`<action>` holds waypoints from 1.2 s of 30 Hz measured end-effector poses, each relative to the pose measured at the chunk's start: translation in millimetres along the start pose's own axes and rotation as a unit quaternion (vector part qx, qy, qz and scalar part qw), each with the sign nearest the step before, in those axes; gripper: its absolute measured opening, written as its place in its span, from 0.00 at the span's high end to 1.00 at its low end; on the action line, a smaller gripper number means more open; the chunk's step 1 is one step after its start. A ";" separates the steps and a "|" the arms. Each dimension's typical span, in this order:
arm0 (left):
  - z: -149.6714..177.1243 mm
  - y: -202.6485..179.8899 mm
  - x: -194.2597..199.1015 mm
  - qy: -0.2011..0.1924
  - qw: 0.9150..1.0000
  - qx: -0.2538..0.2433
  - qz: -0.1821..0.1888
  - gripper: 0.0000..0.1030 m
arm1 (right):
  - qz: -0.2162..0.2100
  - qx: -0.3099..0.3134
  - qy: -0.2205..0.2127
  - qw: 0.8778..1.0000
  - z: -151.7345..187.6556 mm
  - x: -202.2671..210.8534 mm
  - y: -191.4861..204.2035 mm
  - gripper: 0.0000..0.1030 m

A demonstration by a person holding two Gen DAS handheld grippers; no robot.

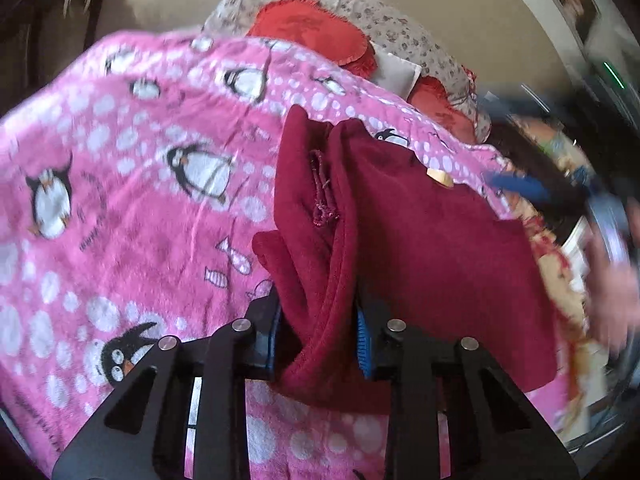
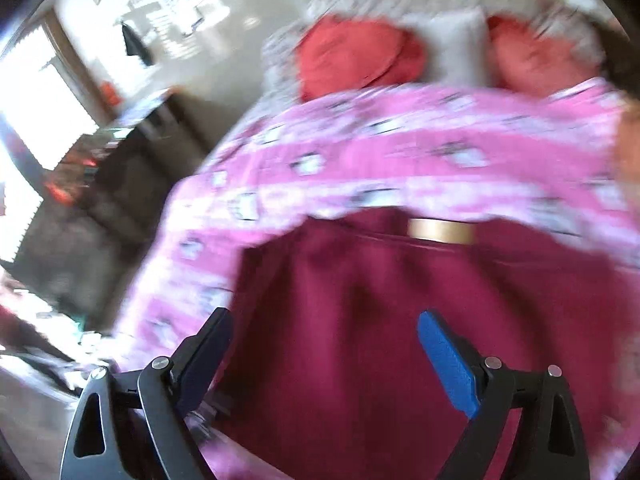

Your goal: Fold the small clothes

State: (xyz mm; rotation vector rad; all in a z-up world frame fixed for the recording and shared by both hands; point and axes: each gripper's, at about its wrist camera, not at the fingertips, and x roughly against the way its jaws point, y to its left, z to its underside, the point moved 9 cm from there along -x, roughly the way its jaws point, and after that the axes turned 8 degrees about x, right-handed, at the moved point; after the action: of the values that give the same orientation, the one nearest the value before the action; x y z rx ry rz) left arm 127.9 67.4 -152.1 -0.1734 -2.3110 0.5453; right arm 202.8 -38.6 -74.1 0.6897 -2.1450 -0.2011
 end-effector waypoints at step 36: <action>-19.8 -59.4 34.8 -0.061 0.991 -0.122 0.000 0.75 | 0.058 0.018 0.103 0.993 -26.9 -49.1 -18.4 0.87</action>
State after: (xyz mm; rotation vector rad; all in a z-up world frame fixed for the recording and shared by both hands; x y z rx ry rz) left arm 119.0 30.2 -91.5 -0.2625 -2.4938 0.2783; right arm 254.9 -24.8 -97.9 0.5777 -1.9859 -0.0276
